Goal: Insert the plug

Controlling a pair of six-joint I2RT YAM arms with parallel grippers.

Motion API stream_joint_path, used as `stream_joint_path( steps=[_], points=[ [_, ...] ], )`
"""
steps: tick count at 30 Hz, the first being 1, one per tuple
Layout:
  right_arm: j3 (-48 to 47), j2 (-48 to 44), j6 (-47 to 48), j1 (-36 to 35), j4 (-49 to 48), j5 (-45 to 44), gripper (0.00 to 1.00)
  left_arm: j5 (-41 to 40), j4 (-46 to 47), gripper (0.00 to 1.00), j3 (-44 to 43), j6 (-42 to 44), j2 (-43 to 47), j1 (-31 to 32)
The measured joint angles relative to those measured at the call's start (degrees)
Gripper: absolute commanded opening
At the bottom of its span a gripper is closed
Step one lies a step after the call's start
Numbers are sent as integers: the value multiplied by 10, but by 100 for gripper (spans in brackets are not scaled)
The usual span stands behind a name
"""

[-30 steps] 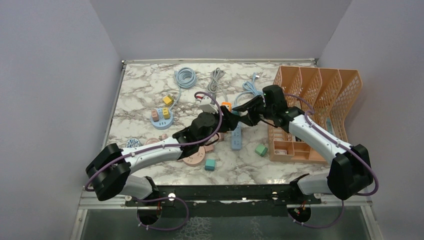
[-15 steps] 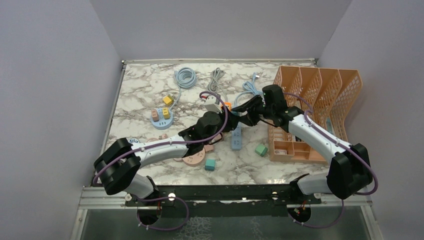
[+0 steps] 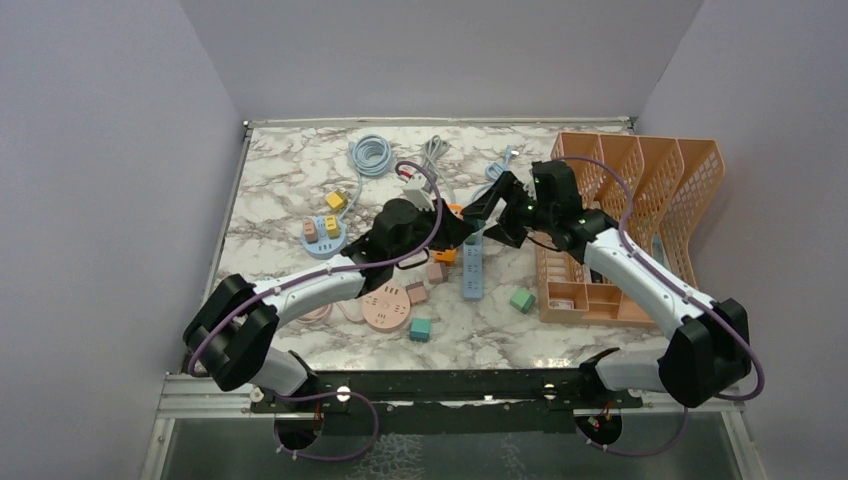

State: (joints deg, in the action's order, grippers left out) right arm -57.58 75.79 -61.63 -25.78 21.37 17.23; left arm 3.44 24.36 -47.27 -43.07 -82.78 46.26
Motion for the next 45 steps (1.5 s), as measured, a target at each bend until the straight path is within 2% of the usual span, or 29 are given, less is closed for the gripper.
stream_joint_path(
  steps=[5,6,12,16,19,24,30,33,37,41,45],
  points=[
    [9,-81,110,0,-43,33,81,165,-4,2,3,-8,47,-77],
    [12,-95,122,0,-54,42,81,223,-4,2,3,-19,59,-91],
    [20,-145,160,0,-128,93,80,344,-5,2,-12,-64,111,-129],
    [20,-147,159,0,-134,92,79,381,-5,4,-21,-87,128,-135],
    [19,-148,163,0,-104,66,75,376,-42,14,-21,-76,132,-138],
    [28,-143,183,0,-56,38,69,318,-139,35,-2,-15,132,-139],
    [62,-99,220,-8,8,-5,68,253,-207,56,47,31,127,-139],
    [82,-64,236,-32,37,-41,68,234,-221,61,61,41,119,-139],
    [84,-4,249,-76,67,-94,69,221,-224,63,63,44,87,-139],
    [53,52,291,-113,83,-149,69,208,-227,63,65,44,70,-139],
    [23,101,353,-138,77,-162,69,199,-227,64,65,43,68,-139]
  ],
)
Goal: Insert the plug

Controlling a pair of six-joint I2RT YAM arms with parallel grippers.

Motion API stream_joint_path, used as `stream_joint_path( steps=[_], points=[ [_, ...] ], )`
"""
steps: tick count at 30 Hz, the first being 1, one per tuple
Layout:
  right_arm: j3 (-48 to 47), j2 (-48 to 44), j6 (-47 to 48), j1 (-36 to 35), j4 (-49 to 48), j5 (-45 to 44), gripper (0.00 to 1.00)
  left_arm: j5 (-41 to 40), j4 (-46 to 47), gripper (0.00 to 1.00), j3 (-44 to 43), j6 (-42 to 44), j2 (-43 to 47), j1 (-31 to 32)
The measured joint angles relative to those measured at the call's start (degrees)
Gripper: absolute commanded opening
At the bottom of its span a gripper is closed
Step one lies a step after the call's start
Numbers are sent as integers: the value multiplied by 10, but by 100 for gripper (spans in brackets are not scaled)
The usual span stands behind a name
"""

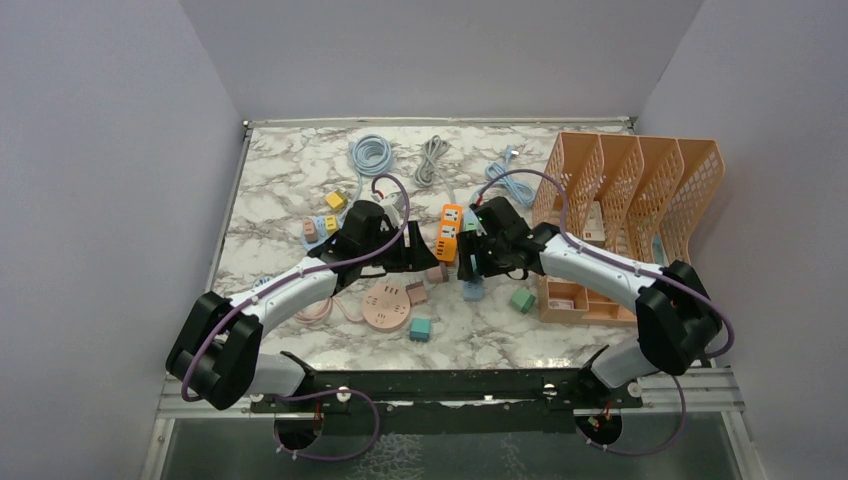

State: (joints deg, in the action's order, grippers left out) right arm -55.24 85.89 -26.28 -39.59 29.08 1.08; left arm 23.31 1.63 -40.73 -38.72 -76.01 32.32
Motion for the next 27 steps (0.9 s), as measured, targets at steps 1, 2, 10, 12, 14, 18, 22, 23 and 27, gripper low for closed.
stream_joint_path(
  steps=[1,2,10,12,14,18,22,23,27],
  points=[
    [-7,9,17,-3,-2,-3,68,-3,0,64,0,0,0,0],
    [-14,17,33,-5,-2,-7,68,-7,-1,64,0,0,0,0],
    [-55,79,112,-9,5,-58,68,-30,-2,64,3,0,4,0],
    [-56,86,120,-9,5,-63,63,-33,-3,64,5,0,7,-1],
    [-56,90,126,-9,5,-66,54,-33,-3,64,5,0,9,-1],
    [-56,92,124,-9,5,-71,38,-34,-2,66,5,0,10,-1],
    [-56,91,101,-9,2,-73,35,-34,-2,73,9,-1,16,-1],
    [-56,90,89,-9,1,-73,34,-34,-1,76,10,-1,17,-1],
    [-44,54,14,-9,-16,-74,34,-34,15,82,29,-7,31,-1]
  ],
)
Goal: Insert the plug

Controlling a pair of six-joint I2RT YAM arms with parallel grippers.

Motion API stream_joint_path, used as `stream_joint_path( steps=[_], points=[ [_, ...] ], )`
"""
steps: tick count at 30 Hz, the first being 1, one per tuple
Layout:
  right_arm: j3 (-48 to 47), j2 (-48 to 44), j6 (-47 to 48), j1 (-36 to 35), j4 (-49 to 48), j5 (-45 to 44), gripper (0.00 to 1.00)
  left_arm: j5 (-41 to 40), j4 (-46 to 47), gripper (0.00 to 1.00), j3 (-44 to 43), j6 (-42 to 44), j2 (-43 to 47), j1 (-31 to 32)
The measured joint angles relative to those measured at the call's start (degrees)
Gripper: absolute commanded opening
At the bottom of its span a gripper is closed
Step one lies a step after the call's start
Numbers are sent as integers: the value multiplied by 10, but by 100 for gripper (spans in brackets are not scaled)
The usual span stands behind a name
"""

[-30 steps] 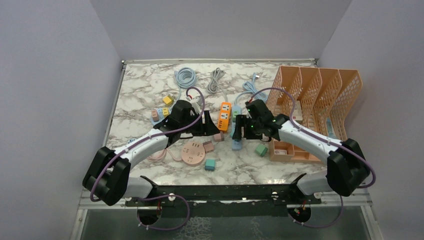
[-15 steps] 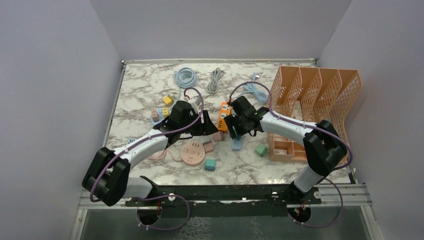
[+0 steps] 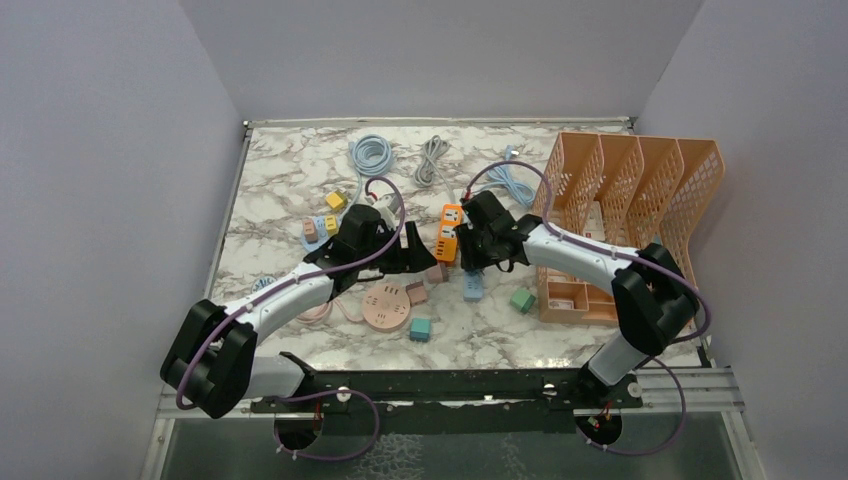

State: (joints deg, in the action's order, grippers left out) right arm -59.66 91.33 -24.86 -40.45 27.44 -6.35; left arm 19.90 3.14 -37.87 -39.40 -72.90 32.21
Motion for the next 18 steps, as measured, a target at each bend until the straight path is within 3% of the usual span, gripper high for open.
stream_joint_path(
  steps=[7,18],
  points=[
    [46,-118,-254,0,-81,17,34,-5,69,82,63,-17,60,0],
    [42,-104,-578,-1,-97,51,34,-33,184,83,86,-57,100,6]
  ],
)
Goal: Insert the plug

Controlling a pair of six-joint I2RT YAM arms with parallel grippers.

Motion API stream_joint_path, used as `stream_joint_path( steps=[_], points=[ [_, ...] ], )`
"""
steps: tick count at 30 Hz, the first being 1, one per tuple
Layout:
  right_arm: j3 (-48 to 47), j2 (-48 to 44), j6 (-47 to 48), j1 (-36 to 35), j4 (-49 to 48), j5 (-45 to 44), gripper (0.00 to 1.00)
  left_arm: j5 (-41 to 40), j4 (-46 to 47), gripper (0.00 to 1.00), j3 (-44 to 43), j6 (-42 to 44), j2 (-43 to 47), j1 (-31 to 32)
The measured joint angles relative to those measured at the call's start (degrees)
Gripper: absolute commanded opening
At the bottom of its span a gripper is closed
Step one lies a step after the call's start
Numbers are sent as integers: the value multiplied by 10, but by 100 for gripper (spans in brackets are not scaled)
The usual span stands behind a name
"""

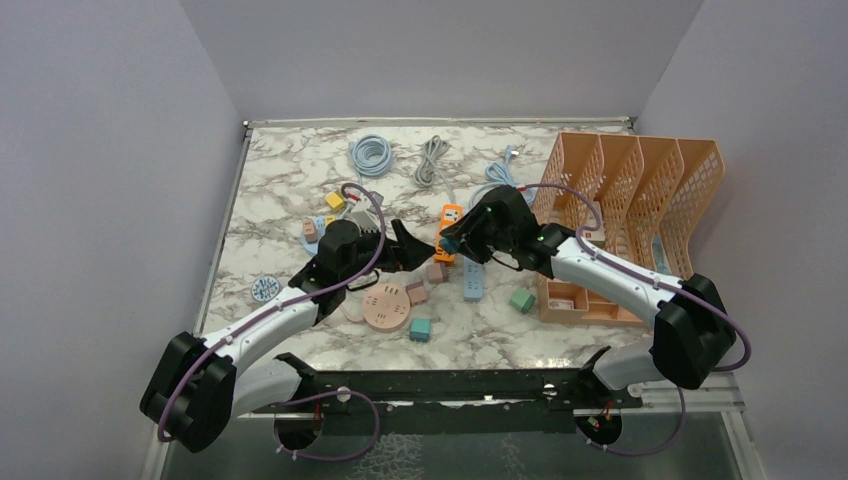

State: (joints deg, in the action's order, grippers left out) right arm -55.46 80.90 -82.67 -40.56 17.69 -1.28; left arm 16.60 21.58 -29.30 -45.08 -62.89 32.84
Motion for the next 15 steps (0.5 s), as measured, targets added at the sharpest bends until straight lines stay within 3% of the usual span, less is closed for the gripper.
stream_joint_path(
  steps=[8,15],
  points=[
    [1,4,-104,-4,-17,28,34,-27,33,78,-2,-28,-26,37],
    [1,28,-124,-8,-28,52,34,-70,37,44,-16,-52,-56,57]
  ],
)
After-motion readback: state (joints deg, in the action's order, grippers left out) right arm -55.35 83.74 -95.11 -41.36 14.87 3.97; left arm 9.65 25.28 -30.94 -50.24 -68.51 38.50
